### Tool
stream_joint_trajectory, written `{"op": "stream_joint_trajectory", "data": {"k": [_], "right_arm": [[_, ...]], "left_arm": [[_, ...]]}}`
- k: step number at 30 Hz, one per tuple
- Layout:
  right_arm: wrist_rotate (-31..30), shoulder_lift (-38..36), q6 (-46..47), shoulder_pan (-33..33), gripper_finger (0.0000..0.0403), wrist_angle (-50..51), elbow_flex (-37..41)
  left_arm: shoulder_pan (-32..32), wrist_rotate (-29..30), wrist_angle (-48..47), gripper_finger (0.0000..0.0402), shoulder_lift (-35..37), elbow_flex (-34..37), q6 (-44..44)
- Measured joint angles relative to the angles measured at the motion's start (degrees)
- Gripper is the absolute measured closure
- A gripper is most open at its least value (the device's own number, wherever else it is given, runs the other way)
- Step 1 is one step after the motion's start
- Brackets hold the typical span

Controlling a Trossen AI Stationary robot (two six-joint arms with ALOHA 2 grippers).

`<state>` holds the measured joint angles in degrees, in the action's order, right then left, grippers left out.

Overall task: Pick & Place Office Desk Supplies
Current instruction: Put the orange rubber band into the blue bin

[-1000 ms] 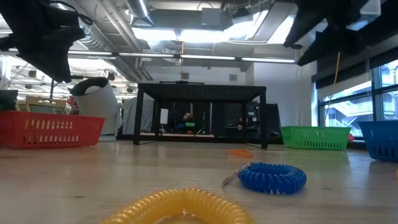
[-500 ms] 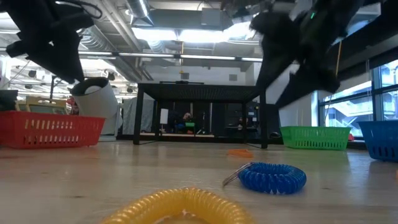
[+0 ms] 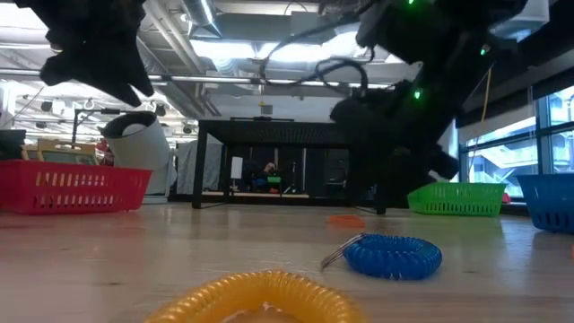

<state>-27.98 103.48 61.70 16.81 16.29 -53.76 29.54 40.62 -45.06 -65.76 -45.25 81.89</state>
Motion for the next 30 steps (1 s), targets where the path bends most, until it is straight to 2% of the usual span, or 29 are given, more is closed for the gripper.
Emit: {"op": "stream_joint_trajectory", "data": {"k": [6, 11, 17, 26, 30], "right_arm": [[-0.36, 3.11, -2.33, -1.03, 0.0133, -2.01, 0.00], [-1.24, 4.73, -10.42, -1.17, 0.0163, -3.42, -0.15], [1.35, 5.43, -14.21, -1.28, 0.0236, -4.32, -0.26], [5.16, 5.40, -15.68, -1.49, 0.0388, -4.69, -0.33], [5.48, 5.27, -15.70, -1.42, 0.0392, -5.08, -0.29]], "left_arm": [[0.00, 0.02, 2.19, 0.0270, 0.00, 0.00, -1.69], [-0.02, 0.39, 2.21, 0.0274, 0.00, 0.00, -1.71], [-0.02, 0.88, 1.91, 0.0272, 0.00, 0.00, -1.71], [-0.02, 0.88, 1.86, 0.0276, 0.00, 0.00, -1.71], [-0.02, 0.88, 1.85, 0.0276, 0.00, 0.00, -1.71]]}}
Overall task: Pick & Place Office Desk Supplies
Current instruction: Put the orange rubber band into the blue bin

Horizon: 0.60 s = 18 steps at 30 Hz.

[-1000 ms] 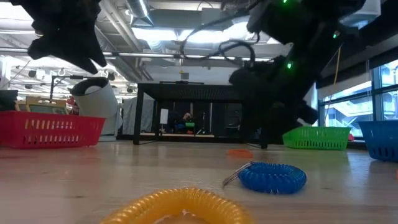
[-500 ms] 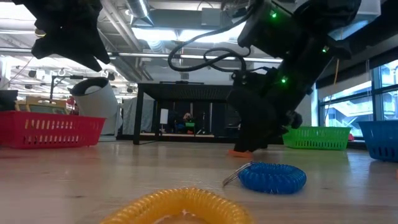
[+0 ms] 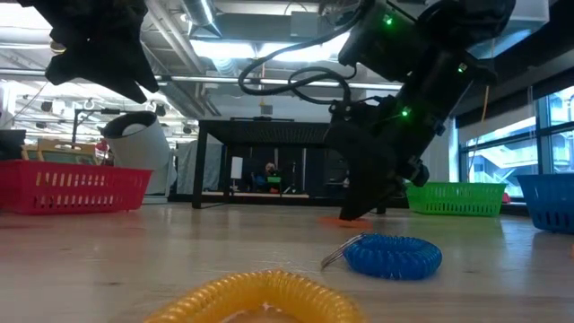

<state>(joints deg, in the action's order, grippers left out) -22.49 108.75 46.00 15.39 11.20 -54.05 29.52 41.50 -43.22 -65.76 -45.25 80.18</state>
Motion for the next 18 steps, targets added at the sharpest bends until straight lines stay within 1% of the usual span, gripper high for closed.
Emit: {"op": "stream_joint_trajectory", "data": {"k": [4, 6, 8, 13, 18], "right_arm": [[1.09, -1.91, -0.38, 0.35, 0.0399, -0.61, 0.37], [3.47, -3.68, -1.10, 0.51, 0.0399, 0.72, 0.67], [4.27, -5.57, -1.95, 0.80, 0.0400, 0.28, 0.70], [2.33, -10.83, -5.24, 1.33, 0.0400, -1.12, 0.58], [2.27, -16.89, -9.21, 1.77, 0.0400, -4.60, 0.45]], "left_arm": [[0.00, 0.00, -0.01, 0.0277, 0.00, 0.00, 0.00], [0.00, 0.00, -0.01, 0.0276, 0.00, 0.00, 0.00], [0.00, 0.00, -0.02, 0.0276, 0.00, 0.00, 0.00], [0.11, 0.00, -0.03, 0.0276, -0.04, 0.00, 0.00], [0.11, 0.00, -0.03, 0.0276, -0.04, 0.00, 0.00]]}}
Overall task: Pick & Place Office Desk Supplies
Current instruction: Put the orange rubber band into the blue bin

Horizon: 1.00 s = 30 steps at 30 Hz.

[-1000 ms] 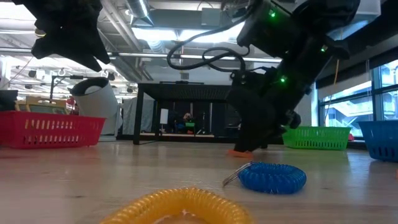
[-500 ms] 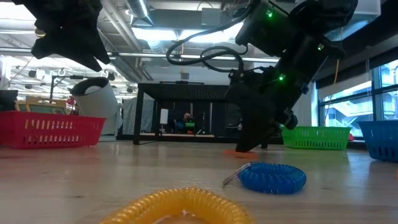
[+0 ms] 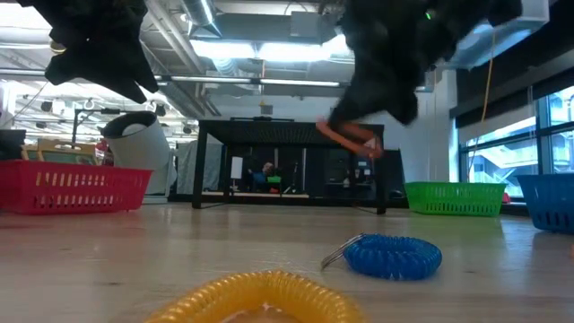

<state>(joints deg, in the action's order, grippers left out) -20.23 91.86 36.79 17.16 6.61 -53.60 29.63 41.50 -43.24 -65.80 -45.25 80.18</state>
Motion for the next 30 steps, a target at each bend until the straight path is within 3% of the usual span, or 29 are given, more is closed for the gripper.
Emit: {"op": "stream_joint_trajectory", "data": {"k": [10, 20, 24, 30], "right_arm": [[-1.12, -14.01, -12.22, 0.12, 0.0401, -13.19, -0.07], [-1.16, -18.78, -24.93, 2.18, 0.0401, -24.51, -0.13], [-1.05, -18.80, -25.10, 2.61, 0.0401, -22.77, -0.14], [-0.64, -19.21, -15.90, 2.56, 0.0401, -9.35, -0.14]], "left_arm": [[0.00, 4.28, -0.02, 0.0277, 0.00, 0.00, -0.01], [-0.11, 8.78, -0.26, 0.0277, 0.00, 0.00, -1.51], [-0.11, 9.50, -0.26, 0.0276, 0.00, 0.00, -1.53], [-0.11, 9.98, -0.25, 0.0276, 0.00, 0.00, -2.57]]}}
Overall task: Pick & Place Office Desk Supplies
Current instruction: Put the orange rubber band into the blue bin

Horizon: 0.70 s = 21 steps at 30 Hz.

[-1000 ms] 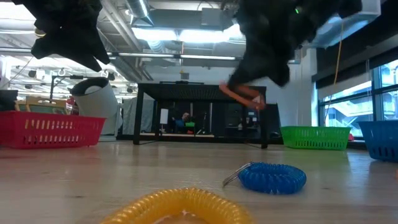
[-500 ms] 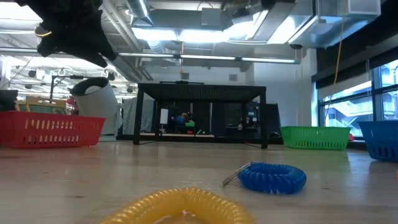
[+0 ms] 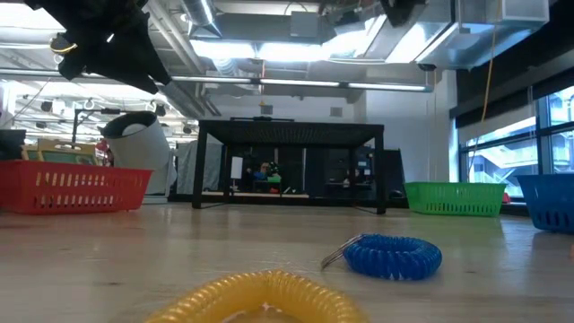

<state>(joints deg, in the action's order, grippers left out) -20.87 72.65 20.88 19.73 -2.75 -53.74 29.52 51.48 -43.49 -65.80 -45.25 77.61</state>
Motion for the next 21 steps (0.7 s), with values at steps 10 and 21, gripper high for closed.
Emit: {"op": "stream_joint_trajectory", "data": {"k": [10, 21], "right_arm": [[5.88, -2.15, 20.25, 1.39, 0.0401, 25.78, -0.02], [5.03, -3.61, 41.30, 6.24, 0.0401, 49.98, -0.02]], "left_arm": [[0.00, 0.11, -0.01, 0.0276, 0.00, 0.00, -0.01], [-0.01, 1.76, -0.01, 0.0276, 0.00, 0.00, -3.03]]}}
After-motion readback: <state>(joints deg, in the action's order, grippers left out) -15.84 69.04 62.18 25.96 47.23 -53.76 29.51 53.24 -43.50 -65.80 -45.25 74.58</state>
